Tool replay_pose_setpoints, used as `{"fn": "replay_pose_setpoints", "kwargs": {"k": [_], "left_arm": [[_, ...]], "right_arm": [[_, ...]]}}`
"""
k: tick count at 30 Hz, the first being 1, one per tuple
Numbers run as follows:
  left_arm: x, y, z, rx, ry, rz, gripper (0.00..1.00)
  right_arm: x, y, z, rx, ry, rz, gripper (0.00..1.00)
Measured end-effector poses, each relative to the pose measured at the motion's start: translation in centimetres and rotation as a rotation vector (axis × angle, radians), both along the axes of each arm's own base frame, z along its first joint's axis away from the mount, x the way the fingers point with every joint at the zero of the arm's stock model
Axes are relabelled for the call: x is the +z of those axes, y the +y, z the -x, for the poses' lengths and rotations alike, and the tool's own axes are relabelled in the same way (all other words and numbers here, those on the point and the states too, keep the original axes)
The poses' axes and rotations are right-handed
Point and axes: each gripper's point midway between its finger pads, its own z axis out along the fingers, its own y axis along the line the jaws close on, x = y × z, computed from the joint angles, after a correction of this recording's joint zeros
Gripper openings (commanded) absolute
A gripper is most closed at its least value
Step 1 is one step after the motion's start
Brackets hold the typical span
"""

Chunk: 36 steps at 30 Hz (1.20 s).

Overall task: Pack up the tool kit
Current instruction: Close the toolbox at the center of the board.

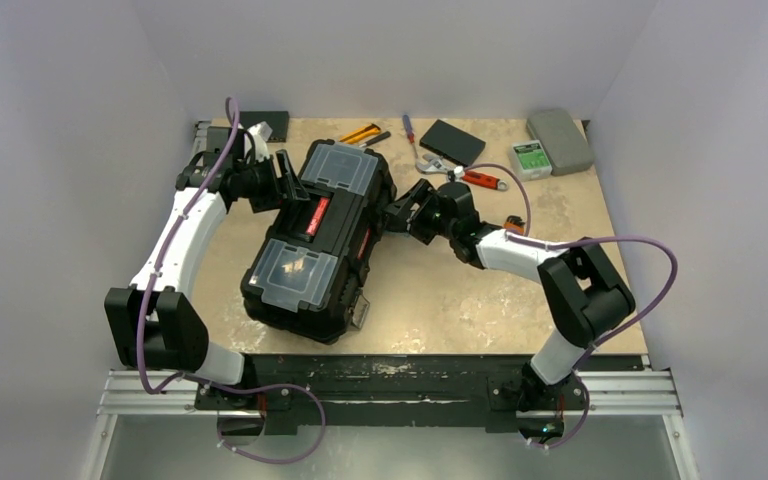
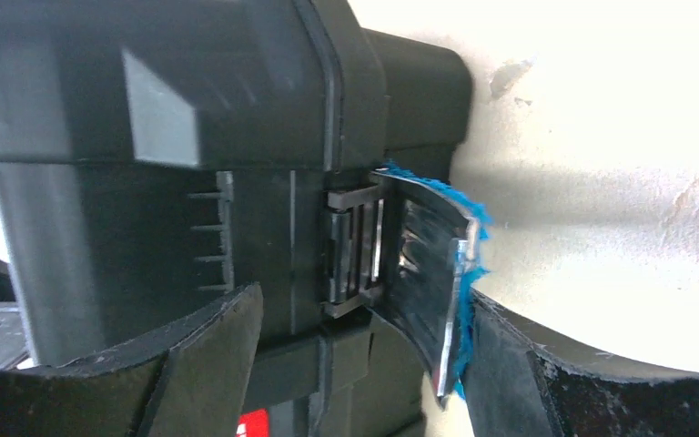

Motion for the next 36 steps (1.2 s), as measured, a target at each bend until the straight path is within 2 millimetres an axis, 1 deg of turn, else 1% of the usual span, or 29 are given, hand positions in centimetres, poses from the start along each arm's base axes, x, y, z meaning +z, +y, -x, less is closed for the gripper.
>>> {"fn": "replay_pose_setpoints", "kwargs": {"k": [2, 4, 5, 10, 13, 15, 16, 18, 21, 23, 27, 32, 35, 36], "left_arm": [[0.0, 0.0, 0.0, -0.001, 0.0, -0.001, 0.63], [0.0, 0.0, 0.0, -0.001, 0.0, -0.001, 0.63], [0.0, 0.0, 0.0, -0.001, 0.0, -0.001, 0.63], [0.0, 0.0, 0.0, -0.002, -0.001, -0.001, 0.64], [0.0, 0.0, 0.0, -0.002, -0.001, -0.001, 0.63], [0.0, 0.0, 0.0, -0.002, -0.001, -0.001, 0.63], [0.0, 0.0, 0.0, -0.002, -0.001, -0.002, 0.63], [0.0, 0.0, 0.0, -0.002, -0.001, -0.002, 0.63], [0.0, 0.0, 0.0, -0.003, -0.001, -0.002, 0.63], [0.0, 0.0, 0.0, -0.004, -0.001, -0.002, 0.63], [0.0, 0.0, 0.0, -0.005, -0.002, -0.003, 0.63], [0.0, 0.0, 0.0, -0.005, -0.002, -0.002, 0.63], [-0.1, 0.0, 0.0, -0.006, 0.0, -0.002, 0.63], [-0.1, 0.0, 0.0, -0.006, 0.001, -0.002, 0.63]], "right_arm": [[-0.6, 0.0, 0.0, 0.003, 0.014, 0.003, 0.73], [-0.8, 0.0, 0.0, 0.005, 0.019, 0.004, 0.71], [-0.9, 0.0, 0.1, 0.006, 0.02, 0.003, 0.67], [-1.2, -0.2, 0.7, 0.01, 0.015, -0.003, 0.36], [-0.7, -0.2, 0.7, 0.011, 0.004, -0.008, 0.23], [-0.4, -0.2, 0.7, 0.011, -0.003, -0.009, 0.21], [-0.3, -0.4, 0.8, 0.009, -0.001, -0.004, 0.16], [-0.7, -0.9, 1.0, -0.003, 0.009, 0.028, 0.01], [-1.7, -2.5, 1.6, -0.035, 0.044, 0.113, 0.0], [-1.6, -3.2, 1.8, -0.049, 0.048, 0.148, 0.0], [-0.4, -3.9, 1.8, -0.047, 0.04, 0.212, 0.0], [0.9, -4.0, 1.8, -0.026, 0.041, 0.304, 0.0], [2.5, -3.7, 1.7, -0.01, 0.029, 0.346, 0.0], [3.4, -3.3, 1.6, -0.002, 0.013, 0.339, 0.0]]}}
